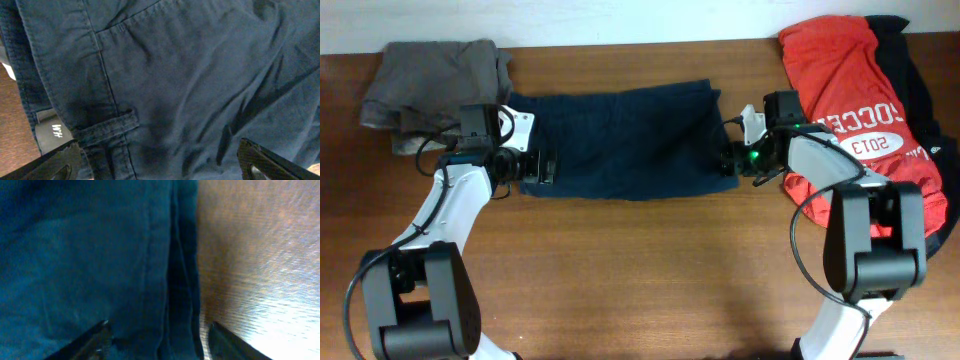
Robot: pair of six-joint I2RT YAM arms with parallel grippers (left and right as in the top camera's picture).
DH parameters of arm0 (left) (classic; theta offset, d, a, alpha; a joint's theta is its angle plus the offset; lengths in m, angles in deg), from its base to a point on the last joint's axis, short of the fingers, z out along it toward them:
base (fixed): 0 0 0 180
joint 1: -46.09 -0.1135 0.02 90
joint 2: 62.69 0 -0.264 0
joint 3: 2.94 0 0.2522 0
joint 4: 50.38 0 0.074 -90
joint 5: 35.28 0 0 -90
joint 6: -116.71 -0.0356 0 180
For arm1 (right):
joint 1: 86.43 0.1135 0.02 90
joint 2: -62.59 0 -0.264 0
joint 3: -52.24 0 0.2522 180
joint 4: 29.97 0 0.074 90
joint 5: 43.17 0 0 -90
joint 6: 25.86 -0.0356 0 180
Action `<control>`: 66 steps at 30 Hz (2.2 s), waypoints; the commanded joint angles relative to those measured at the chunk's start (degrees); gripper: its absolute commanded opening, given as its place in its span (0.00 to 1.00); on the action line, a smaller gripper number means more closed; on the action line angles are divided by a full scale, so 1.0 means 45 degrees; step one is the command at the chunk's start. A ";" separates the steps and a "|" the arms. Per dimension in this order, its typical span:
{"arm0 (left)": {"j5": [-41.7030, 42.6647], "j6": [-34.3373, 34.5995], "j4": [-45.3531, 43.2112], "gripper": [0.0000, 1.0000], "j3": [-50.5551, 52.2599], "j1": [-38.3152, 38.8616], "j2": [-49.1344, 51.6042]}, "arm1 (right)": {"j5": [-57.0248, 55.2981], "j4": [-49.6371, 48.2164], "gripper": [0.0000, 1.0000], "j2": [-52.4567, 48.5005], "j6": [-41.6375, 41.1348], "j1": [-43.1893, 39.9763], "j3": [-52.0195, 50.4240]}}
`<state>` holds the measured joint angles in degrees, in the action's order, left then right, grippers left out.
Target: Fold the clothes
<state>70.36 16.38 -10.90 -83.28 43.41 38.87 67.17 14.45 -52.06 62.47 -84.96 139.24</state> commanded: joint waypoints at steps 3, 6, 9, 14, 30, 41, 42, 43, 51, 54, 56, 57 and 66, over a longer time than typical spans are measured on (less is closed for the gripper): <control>-0.0044 -0.0199 0.0024 0.98 -0.0034 -0.0005 -0.0359 | 0.0160 -0.0063 0.42 -0.0457 -0.0403 -0.0015 0.0209; -0.0034 -0.0194 0.0073 0.96 -0.0034 0.0034 -0.0364 | 0.0160 -0.0019 0.28 -0.0330 -0.0466 -0.0024 0.0223; -0.0049 -0.0097 0.0107 0.93 -0.0034 0.0291 -0.0359 | 0.0228 0.0500 0.12 -0.0015 -0.0554 -0.0165 0.0223; -0.0049 0.0636 -0.0107 0.92 -0.0034 0.0831 -0.0359 | 0.0243 0.2021 0.04 0.0884 -0.0685 -0.0952 0.0223; 0.1418 0.3628 -0.2433 0.33 -0.0034 0.1826 -0.0272 | 0.0447 0.5479 0.04 0.2438 0.1083 -0.1991 0.0219; 0.0899 0.3628 -0.3351 0.02 -0.0034 0.1919 0.1253 | 0.0486 0.5319 0.06 0.2443 0.1083 -0.1987 0.0219; 0.0903 0.3633 -0.3449 0.01 -0.0034 0.1919 0.1433 | 0.0491 0.5202 0.14 0.2448 0.1083 -0.1987 0.0223; 0.0908 0.3633 -0.3502 0.01 -0.0034 0.1919 0.1564 | 0.0491 0.5090 0.28 0.2467 0.1078 -0.1987 0.0272; 0.0908 0.3633 -0.3531 0.01 -0.0049 0.1919 0.1715 | 0.0481 0.4813 0.60 0.2472 0.1073 -0.1987 0.2171; 0.0913 0.3638 -0.3458 0.01 -0.0126 0.1865 0.1685 | 0.0481 0.4235 0.51 0.2467 0.1069 -0.1948 0.2380; 0.0918 0.3638 -0.3147 0.01 -0.0340 0.1787 0.1637 | 0.0437 0.4109 0.25 0.2327 0.1073 -0.1865 0.2361; 0.0928 0.3638 -0.2851 0.01 -0.0549 0.1715 0.1588 | 0.0427 0.4099 0.10 0.2191 0.1078 -0.1821 0.2356; 0.1243 0.2948 -0.0160 0.01 -0.2929 0.0976 0.1530 | 0.0432 0.3789 0.04 0.0544 0.1035 -0.1413 0.2346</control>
<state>74.95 32.10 -12.78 -93.23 48.77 46.49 68.85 32.07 -47.06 67.17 -92.21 149.40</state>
